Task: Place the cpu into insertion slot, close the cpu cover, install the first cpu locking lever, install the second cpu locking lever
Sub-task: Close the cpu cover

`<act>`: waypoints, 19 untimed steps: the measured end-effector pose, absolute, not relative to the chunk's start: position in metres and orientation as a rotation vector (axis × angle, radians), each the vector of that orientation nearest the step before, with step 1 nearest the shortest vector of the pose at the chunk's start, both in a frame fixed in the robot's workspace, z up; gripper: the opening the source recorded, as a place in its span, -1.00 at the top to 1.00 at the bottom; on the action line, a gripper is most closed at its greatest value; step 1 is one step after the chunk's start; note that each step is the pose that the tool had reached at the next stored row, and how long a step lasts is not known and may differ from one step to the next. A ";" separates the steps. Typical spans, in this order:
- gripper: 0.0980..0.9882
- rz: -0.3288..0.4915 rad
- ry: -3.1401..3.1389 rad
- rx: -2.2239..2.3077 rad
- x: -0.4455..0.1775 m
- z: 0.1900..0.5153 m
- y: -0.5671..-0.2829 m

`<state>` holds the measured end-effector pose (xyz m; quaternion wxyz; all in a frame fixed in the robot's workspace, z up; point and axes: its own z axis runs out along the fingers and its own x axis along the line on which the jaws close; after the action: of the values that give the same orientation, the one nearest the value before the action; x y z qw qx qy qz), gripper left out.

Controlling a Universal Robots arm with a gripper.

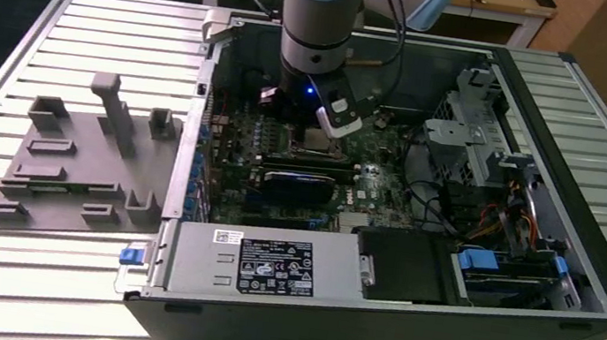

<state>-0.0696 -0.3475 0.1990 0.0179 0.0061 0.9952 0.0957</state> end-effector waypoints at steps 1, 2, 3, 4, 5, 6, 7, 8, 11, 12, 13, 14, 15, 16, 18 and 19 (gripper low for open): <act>0.99 0.297 3.092 0.019 -0.070 0.198 -0.348; 0.99 0.297 3.092 0.019 -0.070 0.198 -0.348; 0.99 0.297 3.092 0.019 -0.070 0.198 -0.348; 0.99 0.297 3.092 0.019 -0.069 0.198 -0.348; 0.99 0.298 3.091 0.019 -0.069 0.198 -0.348; 0.99 0.298 3.092 0.019 -0.068 0.198 -0.348; 0.99 0.297 3.092 0.019 -0.067 0.198 -0.348; 0.99 0.297 3.092 0.019 -0.066 0.198 -0.348; 0.99 0.298 3.091 0.019 -0.066 0.198 -0.348; 0.99 0.298 3.091 0.019 -0.066 0.198 -0.348; 0.99 0.298 3.091 0.019 -0.066 0.199 -0.348; 0.99 0.297 3.091 0.019 -0.066 0.199 -0.348; 0.99 0.298 3.091 0.019 -0.066 0.200 -0.348; 0.99 0.298 3.091 0.019 -0.066 0.201 -0.348; 0.99 0.297 3.091 0.019 -0.066 0.205 -0.348; 0.99 0.298 3.091 0.019 -0.066 0.206 -0.348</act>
<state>-0.0658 -0.3483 0.2063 0.0179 0.0061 0.9952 0.0958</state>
